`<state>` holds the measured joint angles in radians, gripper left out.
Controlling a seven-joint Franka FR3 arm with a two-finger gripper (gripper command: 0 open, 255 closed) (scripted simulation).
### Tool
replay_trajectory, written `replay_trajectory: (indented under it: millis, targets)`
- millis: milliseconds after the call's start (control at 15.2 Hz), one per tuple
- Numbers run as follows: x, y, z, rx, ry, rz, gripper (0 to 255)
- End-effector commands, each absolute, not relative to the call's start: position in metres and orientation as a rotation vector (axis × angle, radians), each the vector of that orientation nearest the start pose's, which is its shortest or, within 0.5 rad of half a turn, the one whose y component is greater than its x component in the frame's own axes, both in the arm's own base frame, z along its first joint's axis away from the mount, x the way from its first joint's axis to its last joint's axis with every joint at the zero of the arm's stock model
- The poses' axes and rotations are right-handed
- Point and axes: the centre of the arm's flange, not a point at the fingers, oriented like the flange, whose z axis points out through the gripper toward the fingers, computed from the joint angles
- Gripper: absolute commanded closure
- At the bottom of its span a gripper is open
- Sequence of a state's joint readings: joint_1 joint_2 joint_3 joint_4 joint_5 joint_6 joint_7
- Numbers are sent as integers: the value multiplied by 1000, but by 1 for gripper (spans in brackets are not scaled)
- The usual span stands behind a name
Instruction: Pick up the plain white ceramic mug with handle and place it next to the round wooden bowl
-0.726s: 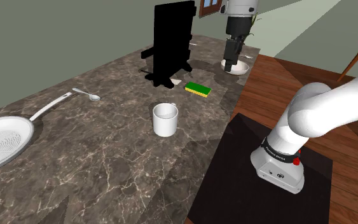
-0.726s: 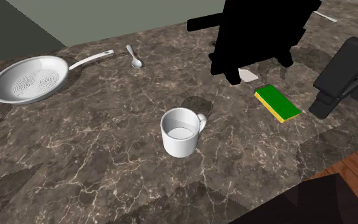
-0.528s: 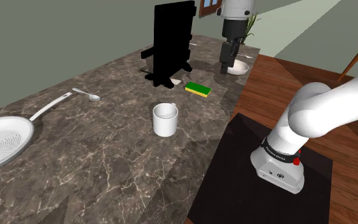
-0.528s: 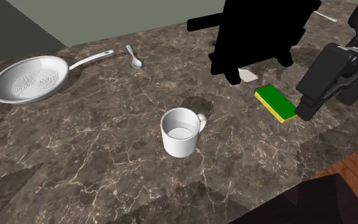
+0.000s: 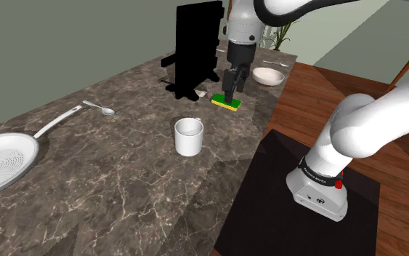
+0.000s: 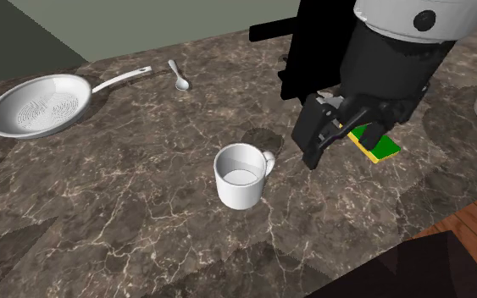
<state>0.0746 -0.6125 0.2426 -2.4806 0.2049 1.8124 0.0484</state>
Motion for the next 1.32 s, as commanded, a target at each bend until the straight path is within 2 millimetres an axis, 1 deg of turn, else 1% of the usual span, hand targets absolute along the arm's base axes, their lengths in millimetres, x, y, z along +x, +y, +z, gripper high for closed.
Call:
replay_trajectory:
  millis: [0,858,1254]
  targets:
    - [345,160,475,-3087,-249,88,0]
    - [398,301,402,-3128,-220,-63,0]
    - [399,301,370,-3128,-220,-63,0]
